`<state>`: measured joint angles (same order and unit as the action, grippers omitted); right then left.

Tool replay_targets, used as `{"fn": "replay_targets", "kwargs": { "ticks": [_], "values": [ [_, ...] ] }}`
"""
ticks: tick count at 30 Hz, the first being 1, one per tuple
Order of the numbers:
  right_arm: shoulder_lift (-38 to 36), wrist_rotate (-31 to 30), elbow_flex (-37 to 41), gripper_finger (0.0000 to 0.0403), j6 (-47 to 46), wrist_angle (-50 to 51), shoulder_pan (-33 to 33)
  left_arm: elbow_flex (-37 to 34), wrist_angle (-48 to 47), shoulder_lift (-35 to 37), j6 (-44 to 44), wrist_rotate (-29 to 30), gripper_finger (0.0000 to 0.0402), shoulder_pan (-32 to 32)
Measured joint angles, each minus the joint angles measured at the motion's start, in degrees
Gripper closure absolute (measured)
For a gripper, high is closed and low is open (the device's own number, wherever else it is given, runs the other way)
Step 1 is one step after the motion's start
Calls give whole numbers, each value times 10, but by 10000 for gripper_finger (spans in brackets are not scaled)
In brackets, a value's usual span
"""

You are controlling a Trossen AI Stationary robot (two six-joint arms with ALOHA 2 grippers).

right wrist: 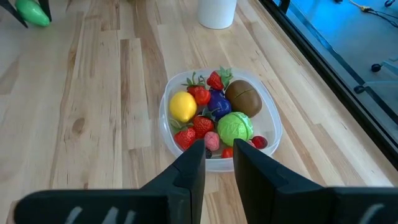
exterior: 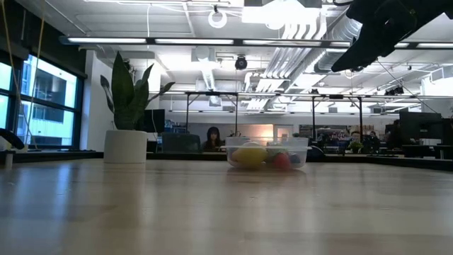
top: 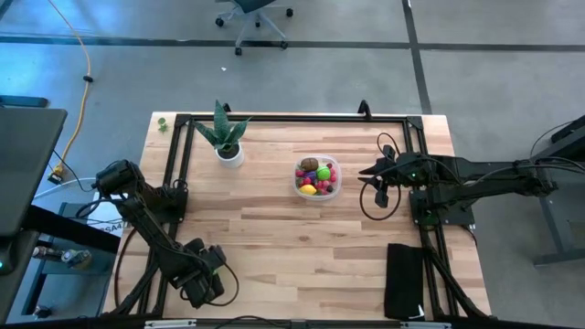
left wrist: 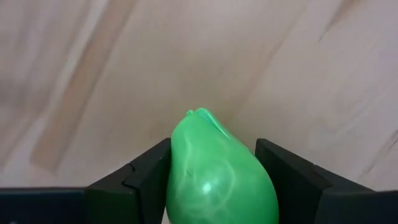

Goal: Pick and placing Produce into tupperware
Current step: Put the avocado into the transparent bin

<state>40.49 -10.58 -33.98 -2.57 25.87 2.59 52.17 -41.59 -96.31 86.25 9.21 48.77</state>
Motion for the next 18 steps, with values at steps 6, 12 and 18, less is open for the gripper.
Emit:
{"fn": "replay_targets", "kwargs": {
  "ticks": [6,12,18],
  "values": [
    [0,0,0,329,0,0,0,2,6,0,-51,99,187,-24],
    [0,0,0,329,0,0,0,2,41,0,-214,213,192,-103],
    [0,0,0,329,0,0,0,2,154,0,-443,284,191,-218]
  ]
}}
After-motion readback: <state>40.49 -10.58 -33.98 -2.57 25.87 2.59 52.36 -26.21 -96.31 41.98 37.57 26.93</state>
